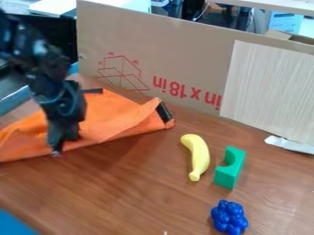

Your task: Unfold the cloth from edge of the table to near the yellow object

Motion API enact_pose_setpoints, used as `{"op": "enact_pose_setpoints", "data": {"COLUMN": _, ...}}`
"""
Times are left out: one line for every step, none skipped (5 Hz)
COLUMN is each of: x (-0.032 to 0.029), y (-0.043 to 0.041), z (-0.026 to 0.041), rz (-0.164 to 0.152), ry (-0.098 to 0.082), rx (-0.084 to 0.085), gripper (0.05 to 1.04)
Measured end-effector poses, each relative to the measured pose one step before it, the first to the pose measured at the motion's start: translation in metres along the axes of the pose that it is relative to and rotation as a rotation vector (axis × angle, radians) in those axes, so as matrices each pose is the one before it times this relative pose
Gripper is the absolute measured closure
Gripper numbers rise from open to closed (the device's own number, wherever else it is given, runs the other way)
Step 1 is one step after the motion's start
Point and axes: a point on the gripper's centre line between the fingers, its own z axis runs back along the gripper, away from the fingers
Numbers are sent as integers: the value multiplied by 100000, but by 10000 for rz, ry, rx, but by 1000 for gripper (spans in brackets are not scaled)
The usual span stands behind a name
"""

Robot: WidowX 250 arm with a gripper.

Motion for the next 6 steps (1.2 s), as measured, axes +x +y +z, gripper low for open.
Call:
{"op": "enact_pose_setpoints", "data": {"x": -354, "y": -1941, "z": 336, "rz": -266, "ry": -75, "rx": -221, "gripper": 1024}}
{"op": "enact_pose_setpoints", "data": {"x": -177, "y": -1594, "z": -118, "rz": -134, "ry": -34, "rx": -222, "gripper": 1024}}
{"op": "enact_pose_setpoints", "data": {"x": -393, "y": -1259, "z": -151, "rz": -383, "ry": -99, "rx": -606, "gripper": 1024}}
{"op": "enact_pose_setpoints", "data": {"x": 212, "y": -1096, "z": 126, "rz": -21, "ry": 42, "rx": -676, "gripper": 1024}}
{"op": "enact_pose_setpoints", "data": {"x": 1080, "y": -864, "z": 134, "rz": 318, "ry": 439, "rx": -513, "gripper": 1024}}
{"op": "enact_pose_setpoints", "data": {"x": 637, "y": 47, "z": -72, "rz": 236, "ry": 255, "rx": -118, "gripper": 1000}}
